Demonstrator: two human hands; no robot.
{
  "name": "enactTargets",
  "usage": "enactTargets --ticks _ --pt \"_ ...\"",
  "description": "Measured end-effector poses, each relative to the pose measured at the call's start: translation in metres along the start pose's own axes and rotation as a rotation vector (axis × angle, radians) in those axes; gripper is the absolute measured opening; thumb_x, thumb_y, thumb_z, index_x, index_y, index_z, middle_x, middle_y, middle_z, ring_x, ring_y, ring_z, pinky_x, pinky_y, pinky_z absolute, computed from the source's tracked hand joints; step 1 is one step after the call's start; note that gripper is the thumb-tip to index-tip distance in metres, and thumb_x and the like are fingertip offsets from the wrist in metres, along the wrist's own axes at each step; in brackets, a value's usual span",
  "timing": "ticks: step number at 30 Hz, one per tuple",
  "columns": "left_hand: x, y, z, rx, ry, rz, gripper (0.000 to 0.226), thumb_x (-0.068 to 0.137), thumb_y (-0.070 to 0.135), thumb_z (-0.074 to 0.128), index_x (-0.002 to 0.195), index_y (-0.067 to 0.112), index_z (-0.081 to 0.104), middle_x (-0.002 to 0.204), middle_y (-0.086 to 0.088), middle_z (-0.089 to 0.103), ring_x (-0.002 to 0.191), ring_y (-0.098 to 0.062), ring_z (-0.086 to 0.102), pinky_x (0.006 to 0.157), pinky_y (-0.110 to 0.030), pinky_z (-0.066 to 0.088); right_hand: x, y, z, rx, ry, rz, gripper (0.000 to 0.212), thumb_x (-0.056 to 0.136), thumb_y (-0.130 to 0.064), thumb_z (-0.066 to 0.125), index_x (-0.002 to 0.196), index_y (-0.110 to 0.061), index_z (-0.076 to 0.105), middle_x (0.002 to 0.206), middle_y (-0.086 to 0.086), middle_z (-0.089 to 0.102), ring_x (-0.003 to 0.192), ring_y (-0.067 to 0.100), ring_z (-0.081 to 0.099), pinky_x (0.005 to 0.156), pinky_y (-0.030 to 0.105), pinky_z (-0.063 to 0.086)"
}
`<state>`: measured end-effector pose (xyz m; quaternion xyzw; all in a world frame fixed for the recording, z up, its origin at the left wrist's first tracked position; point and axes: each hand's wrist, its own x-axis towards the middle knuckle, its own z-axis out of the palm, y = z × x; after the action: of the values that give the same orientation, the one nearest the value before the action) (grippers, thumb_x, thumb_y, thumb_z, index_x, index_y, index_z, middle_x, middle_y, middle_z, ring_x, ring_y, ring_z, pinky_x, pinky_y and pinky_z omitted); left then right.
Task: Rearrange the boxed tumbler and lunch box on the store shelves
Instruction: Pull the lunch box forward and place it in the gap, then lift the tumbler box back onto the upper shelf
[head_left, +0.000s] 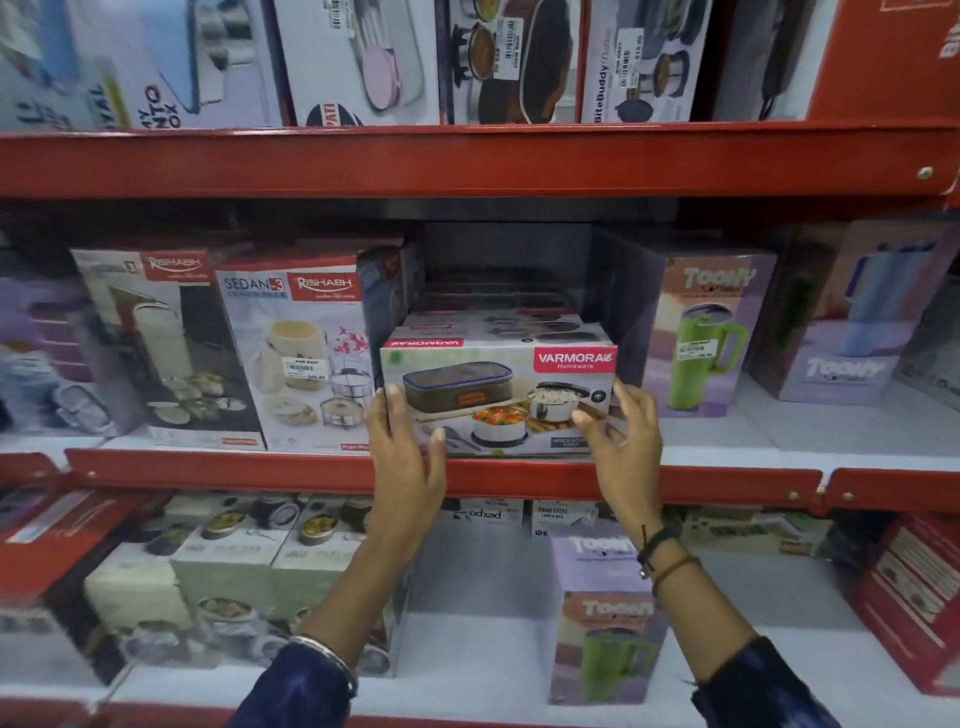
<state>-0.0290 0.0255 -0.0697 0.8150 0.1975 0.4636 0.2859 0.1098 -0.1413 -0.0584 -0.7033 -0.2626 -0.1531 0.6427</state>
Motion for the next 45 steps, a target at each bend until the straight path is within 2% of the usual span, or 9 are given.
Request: enactTargets --ticks 12,18,22,25,27,31,34,40,45 --pt "-0.005 -0.019 0.02 0.229 -0.103 0.073 0.068 0.097 0.039 0.031 0.145 0.005 -0.002 0.151 -0.006 -0.031 0.142 -0.021 -0.021 0.113 -0.033 -0.007 0.007 0.009 0.003 -0.221 -0.043 -0.047 0.045 0.081 -0.023 0.072 0.117 -0.012 0.046 0.12 0.002 0.047 0.101 0.015 0.054 0.077 0.025 0.05" --pt "-0.017 -0.017 0.028 0.288 -0.069 0.039 0.067 0.094 0.045 0.026 0.144 0.002 0.016 0.157 -0.015 -0.01 0.145 -0.024 -0.008 0.116 -0.042 0.003 0.006 0.007 -0.002 -0.276 -0.092 -0.035 0.039 0.081 -0.029 0.071 0.107 -0.015 0.046 0.113 0.0 0.05 0.093 0.015 0.054 0.07 0.02 0.045" --pt "-0.037 -0.005 0.029 0.115 -0.012 0.095 0.048 0.092 0.038 0.036 0.131 0.009 0.04 0.154 -0.015 0.017 0.143 -0.029 0.009 0.116 -0.055 0.015 -0.015 0.01 -0.02 -0.247 -0.013 -0.1 0.037 0.084 -0.026 0.068 0.116 -0.012 0.054 0.119 0.006 0.051 0.109 0.016 0.05 0.089 0.026 0.04" --pt "-0.065 -0.002 0.033 0.002 0.007 0.166 0.037 0.091 0.029 0.042 0.123 0.011 0.046 0.145 -0.002 0.024 0.14 -0.025 0.019 0.114 -0.048 0.021 -0.044 0.02 -0.045 -0.133 0.089 -0.109 0.025 0.087 -0.02 0.064 0.111 -0.014 0.058 0.114 0.003 0.054 0.107 0.015 0.052 0.092 0.014 0.04" --pt "-0.09 -0.003 0.04 -0.05 -0.046 0.153 0.034 0.092 0.028 0.042 0.123 0.014 0.046 0.144 0.003 0.024 0.139 -0.017 0.019 0.114 -0.039 0.021 -0.067 0.035 -0.062 -0.064 0.109 -0.057 0.022 0.089 -0.028 0.062 0.108 -0.018 0.058 0.111 0.001 0.054 0.103 0.013 0.054 0.089 0.01 0.042" --pt "-0.141 -0.006 0.066 -0.192 -0.23 0.028 0.038 0.094 0.028 0.043 0.13 0.034 0.032 0.138 0.01 0.023 0.132 -0.01 0.03 0.106 -0.032 0.032 -0.114 0.076 -0.087 -0.056 0.068 0.097 0.039 0.086 -0.049 0.046 0.111 -0.021 0.056 0.111 0.001 0.052 0.099 0.01 0.053 0.089 0.031 0.046" --pt "-0.181 -0.016 0.089 -0.252 -0.386 -0.148 0.05 0.093 0.034 0.043 0.137 0.017 0.028 0.141 -0.003 0.025 0.132 -0.006 0.029 0.109 -0.042 0.033 -0.139 0.113 -0.097 -0.097 -0.078 0.242 0.05 0.087 -0.055 0.04 0.124 -0.024 0.047 0.123 -0.001 0.046 0.112 0.02 0.052 0.094 0.036 0.043" --pt "-0.214 -0.016 0.118 -0.285 -0.52 -0.433 0.066 0.089 0.039 0.046 0.143 0.011 0.02 0.15 -0.009 0.028 0.135 -0.019 0.031 0.11 -0.052 0.033 -0.159 0.151 -0.1 -0.074 -0.328 0.469 0.046 0.1 -0.024 0.039 0.144 -0.015 0.028 0.151 0.006 0.033 0.137 0.02 0.034 0.105 0.023 0.028" --pt "-0.205 -0.014 0.133 -0.239 -0.506 -0.441 0.047 0.095 0.02 0.042 0.14 0.01 0.034 0.136 -0.015 0.052 0.123 -0.027 0.051 0.103 -0.034 0.041 -0.156 0.167 -0.103 -0.122 -0.336 0.452 0.04 0.099 -0.014 0.042 0.139 -0.008 0.039 0.143 0.012 0.046 0.13 0.026 0.045 0.097 0.014 0.032"
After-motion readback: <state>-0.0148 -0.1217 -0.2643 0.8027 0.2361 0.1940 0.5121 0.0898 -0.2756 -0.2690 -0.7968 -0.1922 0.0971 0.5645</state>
